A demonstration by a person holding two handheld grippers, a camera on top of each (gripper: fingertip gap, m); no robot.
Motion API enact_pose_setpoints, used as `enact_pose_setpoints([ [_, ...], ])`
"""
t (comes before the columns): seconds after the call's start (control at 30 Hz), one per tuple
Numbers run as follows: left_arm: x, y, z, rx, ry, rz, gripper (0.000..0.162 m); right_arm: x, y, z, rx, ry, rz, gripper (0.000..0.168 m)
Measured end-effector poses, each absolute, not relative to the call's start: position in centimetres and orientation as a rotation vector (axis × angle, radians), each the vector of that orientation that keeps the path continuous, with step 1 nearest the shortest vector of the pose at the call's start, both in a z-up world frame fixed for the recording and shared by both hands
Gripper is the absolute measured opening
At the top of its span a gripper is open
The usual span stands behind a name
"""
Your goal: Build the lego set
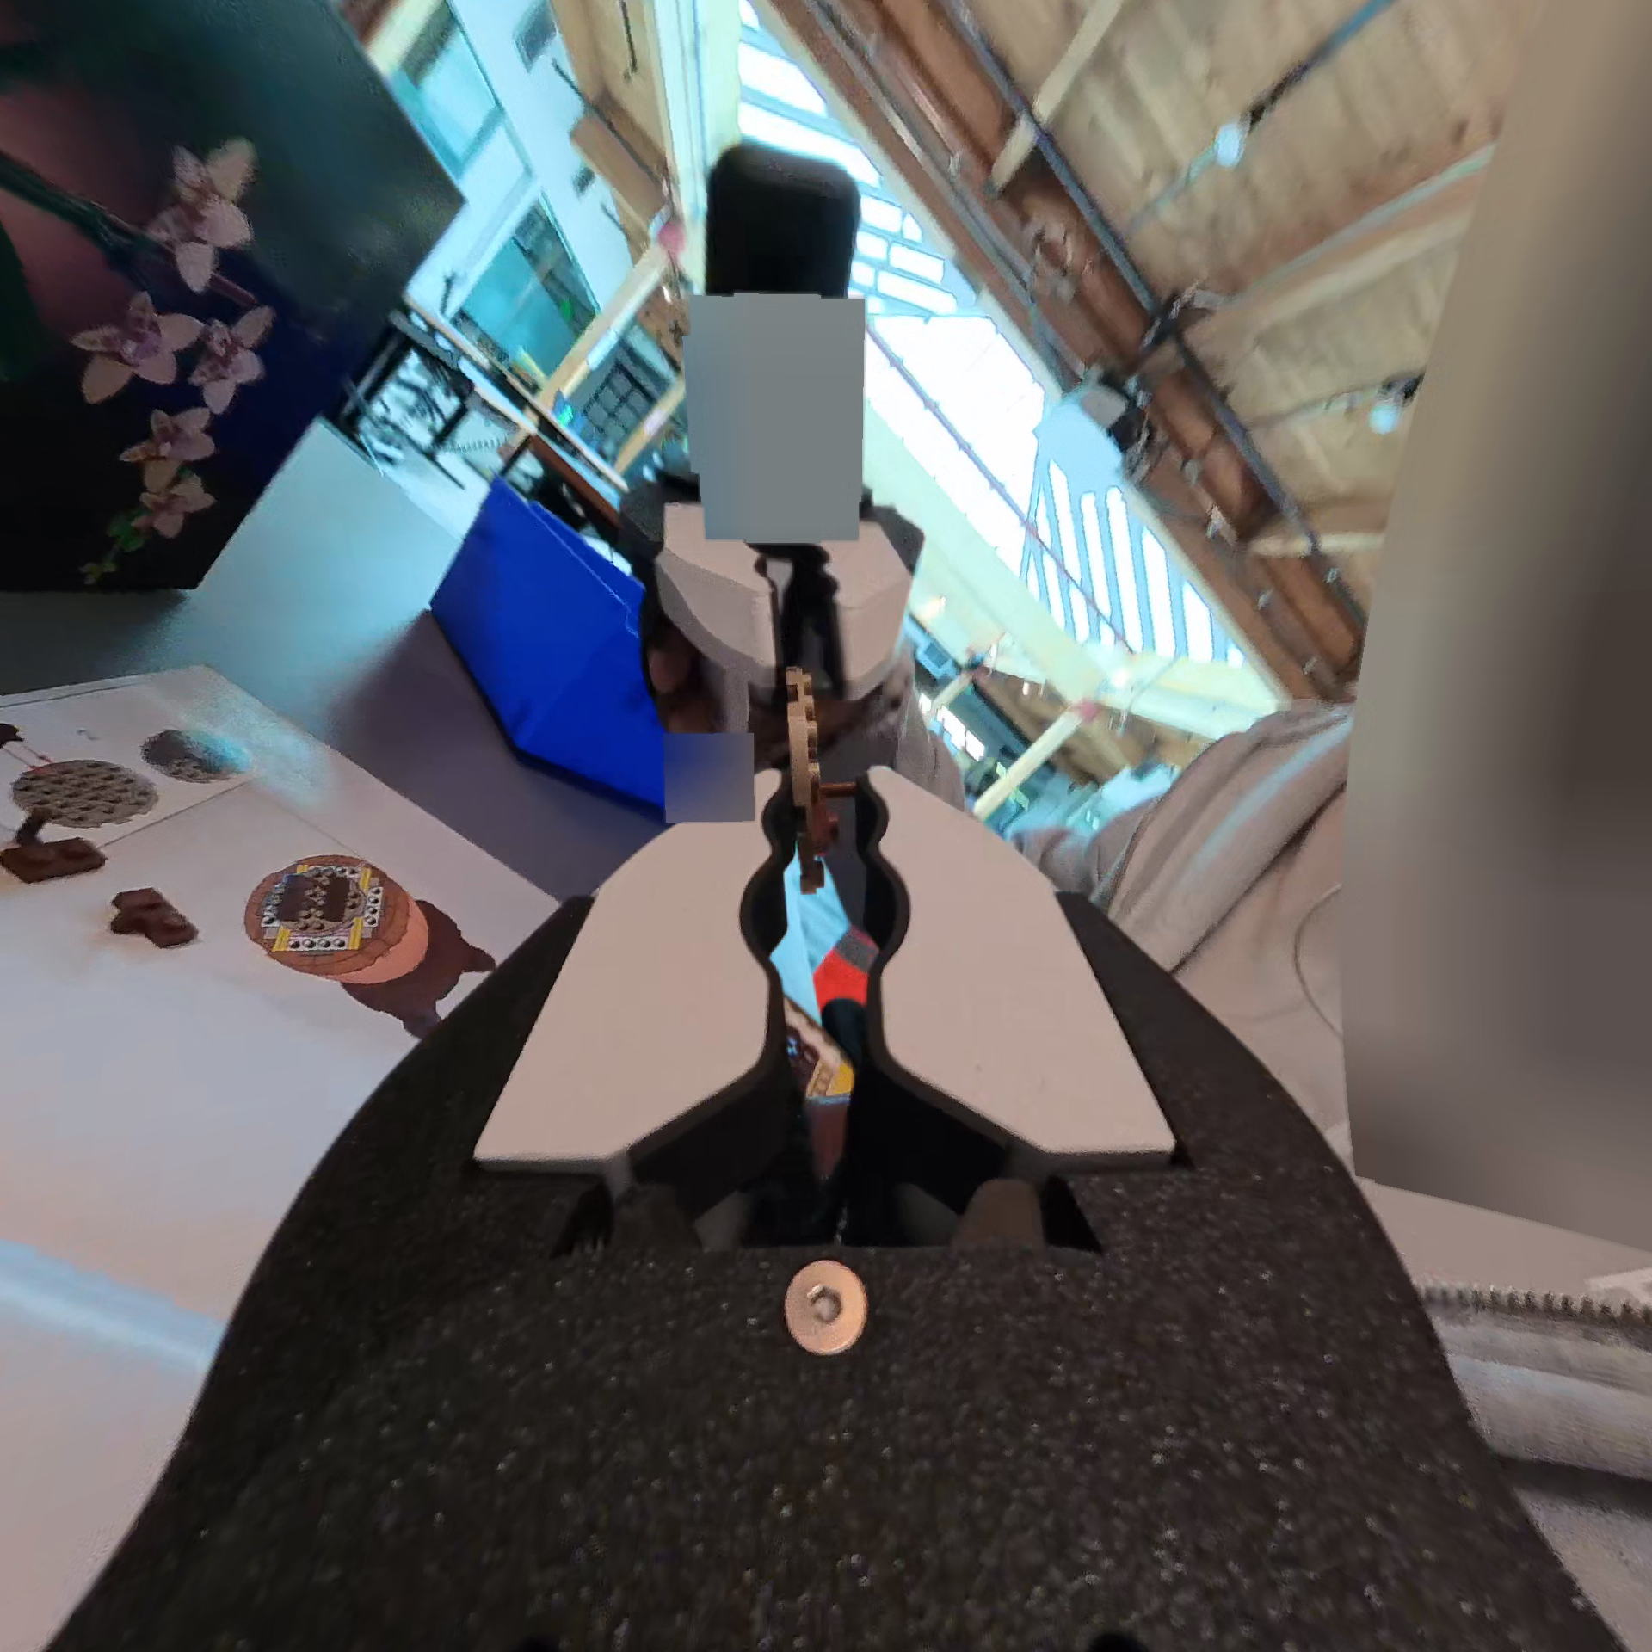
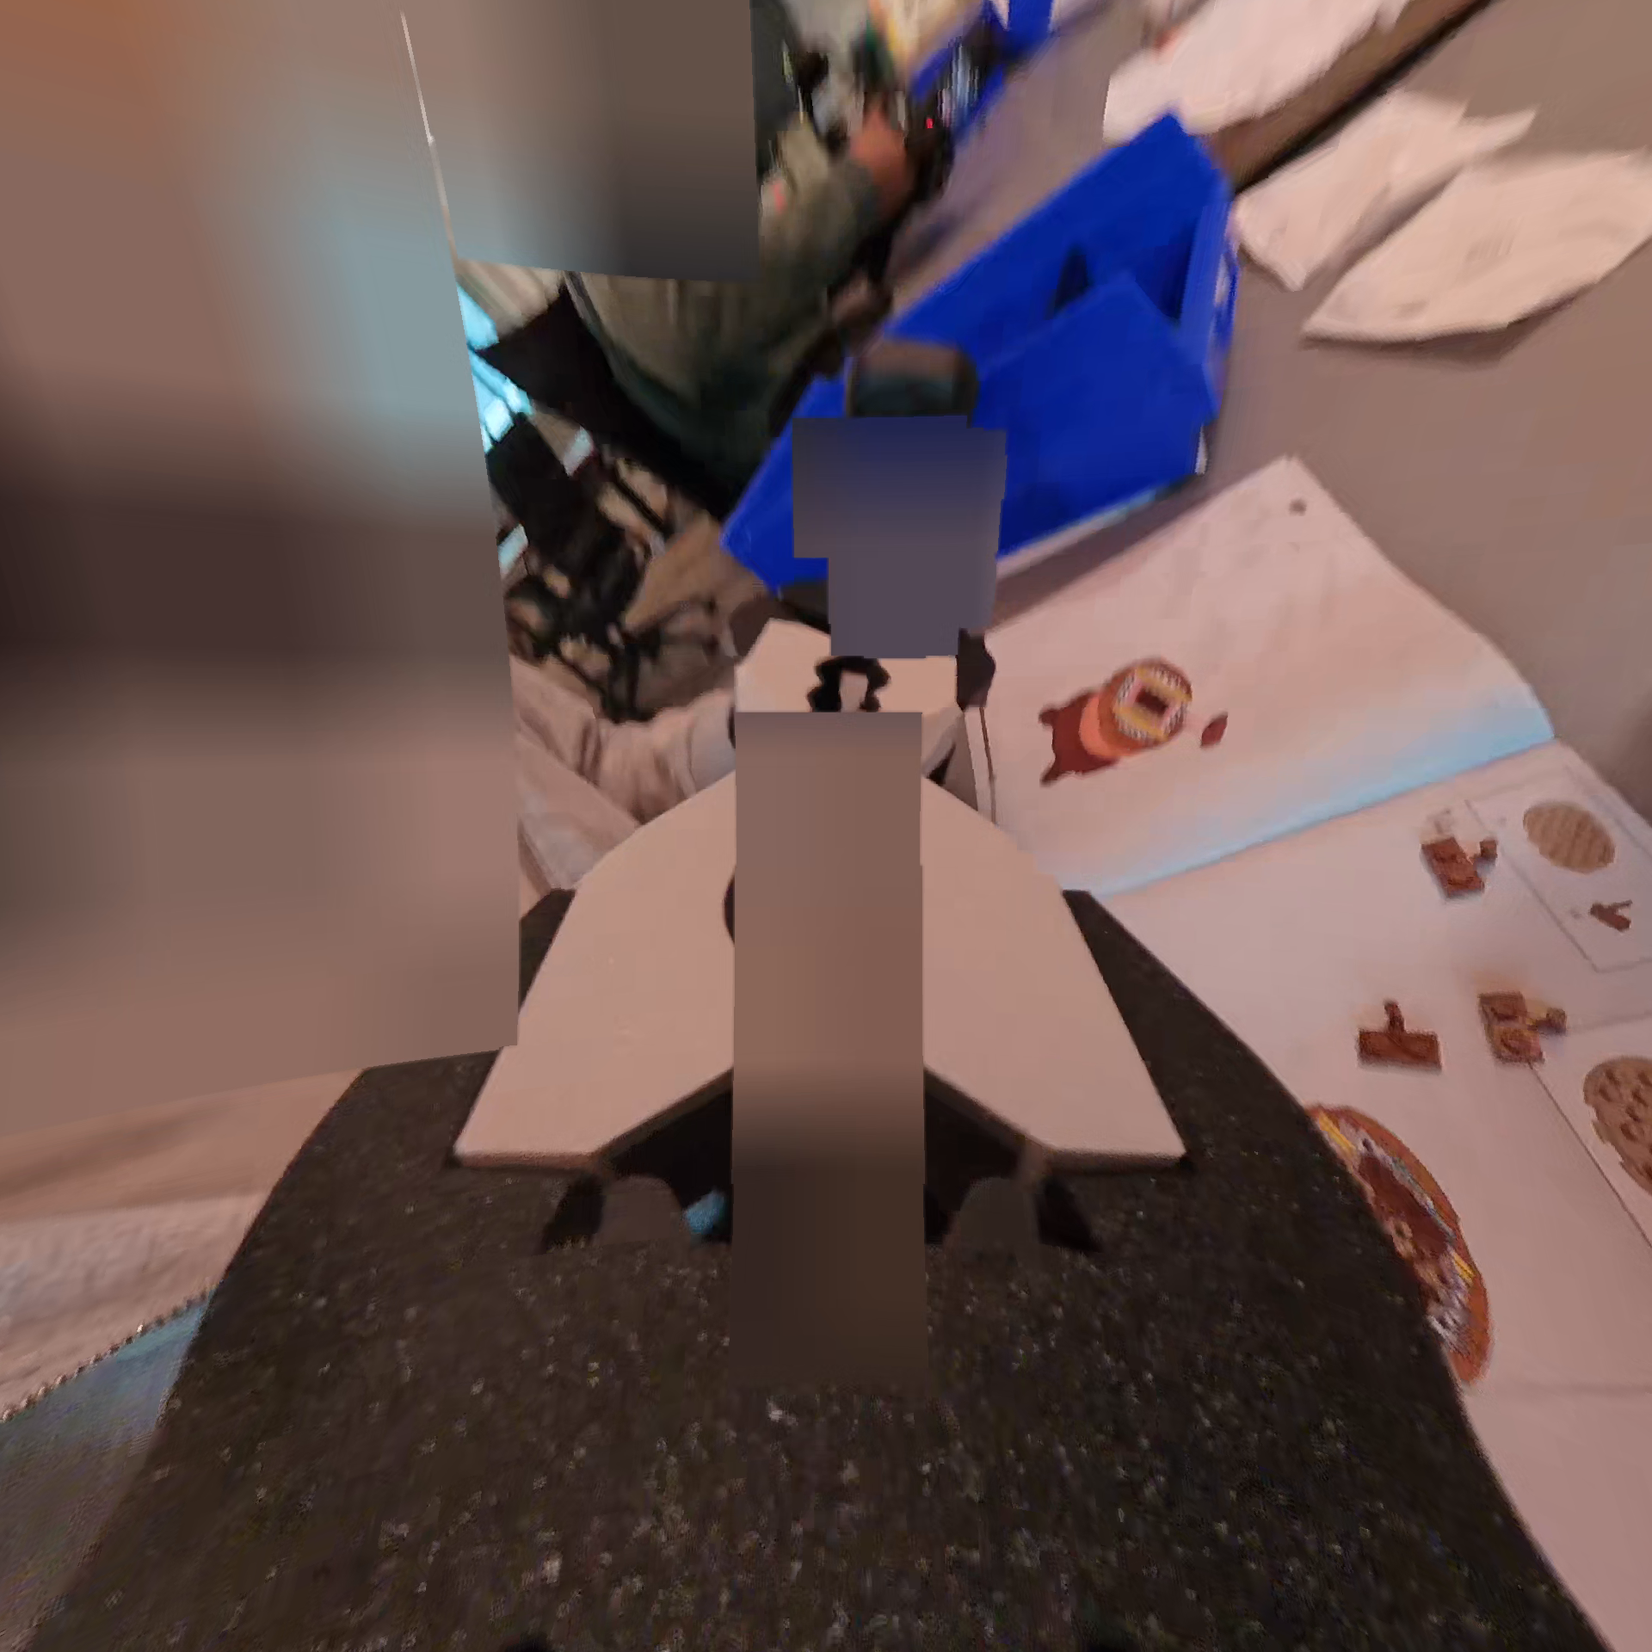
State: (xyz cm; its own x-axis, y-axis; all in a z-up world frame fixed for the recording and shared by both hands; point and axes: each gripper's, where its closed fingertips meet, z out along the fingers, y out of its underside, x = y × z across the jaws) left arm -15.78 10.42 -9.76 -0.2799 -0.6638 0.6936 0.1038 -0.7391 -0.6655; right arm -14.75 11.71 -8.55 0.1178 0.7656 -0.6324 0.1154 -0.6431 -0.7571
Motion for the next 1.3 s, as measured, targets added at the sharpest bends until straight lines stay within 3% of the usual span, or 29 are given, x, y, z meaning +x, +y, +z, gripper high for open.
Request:
enact_pose_setpoints([
  [0.2, -16.6, 12.5, -9.5, -1.442, 0.417, -2.142, 0.012, -14.9, 12.5, -8.6, -1.656, -0.535, 1.535, 0.020],
  [0.47, -16.4, 12.8, -9.5, -1.426, 0.301, -2.137, 0.011, -14.7, 12.5, -10.3, -1.738, -0.517, 1.451, 0.025],
  [0.5, -16.4, 12.7, -9.5, -1.419, 0.293, -2.139, 0.011, -15.2, 12.2, -10.6, -1.754, -0.545, 1.452, 0.022],
  [0.53, -16.2, 12.6, -9.4, -1.419, 0.289, -2.144, 0.011, -15.5, 11.9, -10.6, -1.739, -0.578, 1.458, 0.007],
  [0.77, -17.2, 13.0, -9.3, -1.415, 0.268, -2.191, 0.018, -14.9, 11.0, -11.2, -1.834, -0.653, 1.542, 0.004],
  [1.1, -16.2, 11.1, -11.1, -1.564, 0.626, -2.010, 0.004, -15.1, 10.2, -12.0, -1.967, -0.855, 1.558, 0.005],
  [1.17, -16.4, 11.4, -10.8, -1.553, 0.566, -2.043, 0.004, -15.2, 10.6, -11.3, -1.869, -0.904, 1.485, 0.008],
  [1.3, -17.8, 14.3, -11.2, -1.600, 0.234, -1.999, 0.003, -13.0, 14.4, -11.7, -1.736, -0.883, 1.094, 0.034],
])
